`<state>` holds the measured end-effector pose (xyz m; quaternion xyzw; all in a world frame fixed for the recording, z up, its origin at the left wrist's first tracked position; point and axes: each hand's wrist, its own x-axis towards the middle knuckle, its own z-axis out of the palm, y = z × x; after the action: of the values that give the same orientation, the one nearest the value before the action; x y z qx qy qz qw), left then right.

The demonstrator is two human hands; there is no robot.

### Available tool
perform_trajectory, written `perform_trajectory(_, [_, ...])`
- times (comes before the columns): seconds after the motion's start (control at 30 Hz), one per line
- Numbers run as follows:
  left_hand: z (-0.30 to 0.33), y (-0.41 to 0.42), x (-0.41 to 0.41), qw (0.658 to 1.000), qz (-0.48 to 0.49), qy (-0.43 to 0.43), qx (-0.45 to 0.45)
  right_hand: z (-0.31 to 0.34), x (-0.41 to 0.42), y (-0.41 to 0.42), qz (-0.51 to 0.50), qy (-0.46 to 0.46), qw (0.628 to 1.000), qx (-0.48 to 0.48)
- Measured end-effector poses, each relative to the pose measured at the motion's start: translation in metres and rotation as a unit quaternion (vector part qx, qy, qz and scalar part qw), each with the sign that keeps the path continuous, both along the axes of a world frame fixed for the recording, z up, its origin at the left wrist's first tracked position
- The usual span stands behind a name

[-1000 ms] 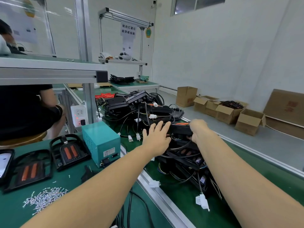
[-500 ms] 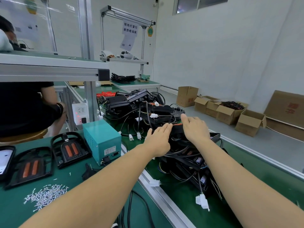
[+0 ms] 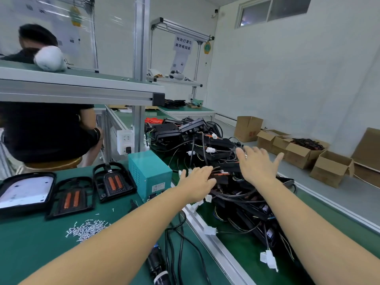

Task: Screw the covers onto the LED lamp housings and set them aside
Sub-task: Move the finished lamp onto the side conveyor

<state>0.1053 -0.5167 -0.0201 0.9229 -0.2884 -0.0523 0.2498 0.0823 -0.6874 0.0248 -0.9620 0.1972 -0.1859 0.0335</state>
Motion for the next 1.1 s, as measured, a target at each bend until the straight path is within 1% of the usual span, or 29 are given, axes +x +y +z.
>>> perform_trajectory(0.2, [-0.009, 0.048, -0.005, 0.997, 0.048, -0.028, 0.045, -0.016, 0.001, 0.058, 0.087, 0.014, 0.996, 0.035])
perform_trajectory(0.37, [-0.019, 0.100, -0.013, 0.992, 0.107, -0.045, 0.057, -0.038, -0.005, 0.111, 0.159, 0.035, 0.985, 0.050])
perform_trajectory(0.47, [-0.027, 0.134, -0.024, 0.984, 0.145, -0.073, 0.068, -0.050, -0.010, 0.145, 0.202, 0.036, 0.976, 0.075])
perform_trajectory(0.6, [-0.039, 0.179, -0.043, 0.971, 0.194, -0.099, 0.099, -0.066, -0.017, 0.194, 0.250, 0.056, 0.964, 0.075])
perform_trajectory(0.87, [-0.059, 0.264, -0.091, 0.944, 0.294, -0.089, 0.119, -0.098, -0.041, 0.295, 0.346, 0.102, 0.928, 0.093])
perform_trajectory(1.1, [-0.080, 0.333, -0.136, 0.914, 0.372, -0.065, 0.146, -0.124, -0.063, 0.368, 0.404, 0.150, 0.899, 0.074])
